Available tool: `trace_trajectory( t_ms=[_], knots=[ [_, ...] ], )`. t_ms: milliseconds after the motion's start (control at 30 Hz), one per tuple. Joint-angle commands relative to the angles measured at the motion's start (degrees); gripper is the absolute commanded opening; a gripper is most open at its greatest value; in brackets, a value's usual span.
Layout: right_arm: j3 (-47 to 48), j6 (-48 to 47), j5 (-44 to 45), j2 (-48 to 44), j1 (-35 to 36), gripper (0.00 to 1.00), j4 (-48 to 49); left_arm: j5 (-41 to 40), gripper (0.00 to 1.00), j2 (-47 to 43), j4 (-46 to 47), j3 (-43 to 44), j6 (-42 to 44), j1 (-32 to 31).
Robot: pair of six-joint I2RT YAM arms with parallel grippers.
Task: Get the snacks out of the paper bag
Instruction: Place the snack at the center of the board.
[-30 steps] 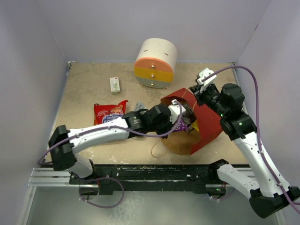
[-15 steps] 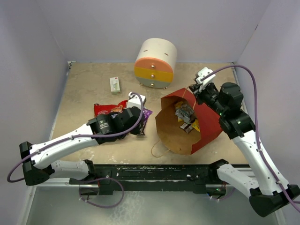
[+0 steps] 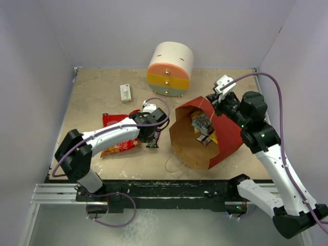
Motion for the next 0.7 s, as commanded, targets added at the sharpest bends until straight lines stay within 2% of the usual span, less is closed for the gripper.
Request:
trace_trajectory(
  t_ms=[0,167,233,500,600,667],
  knots=[
    [0.9,-0.8,0.9,-2.2,0.1,0.0,0.1,1.8,0.0,-0.2,4.4,0.1,3.2,2.9],
    [0.0,0.1,1.6,-2.8,0.0,0.0,0.3,7.1,0.0,2.1,7.8,-2.7,4.0,4.9],
    [0.1,0.3,1.6,-2.9,0.1,0.0,-0.1,8.6,0.03,3.1,8.4,-3.2,3.0,5.2],
    [0.4,-2.5,4.2,-3.9,0.0,0.0,-2.2,13.8,0.47,3.1,9.4,-3.4,1.6,5.6],
    [1.6,-7.3,4.6,-3.8,0.0,0.0,-4.6,15.5,0.68,-0.4,9.1,-3.5,1.9,5.6],
    [2.9,-11.5,4.2,-3.2,0.1,0.0,-6.7,16.2,0.77,-3.0,8.9,-3.7,2.1,5.6]
  ],
)
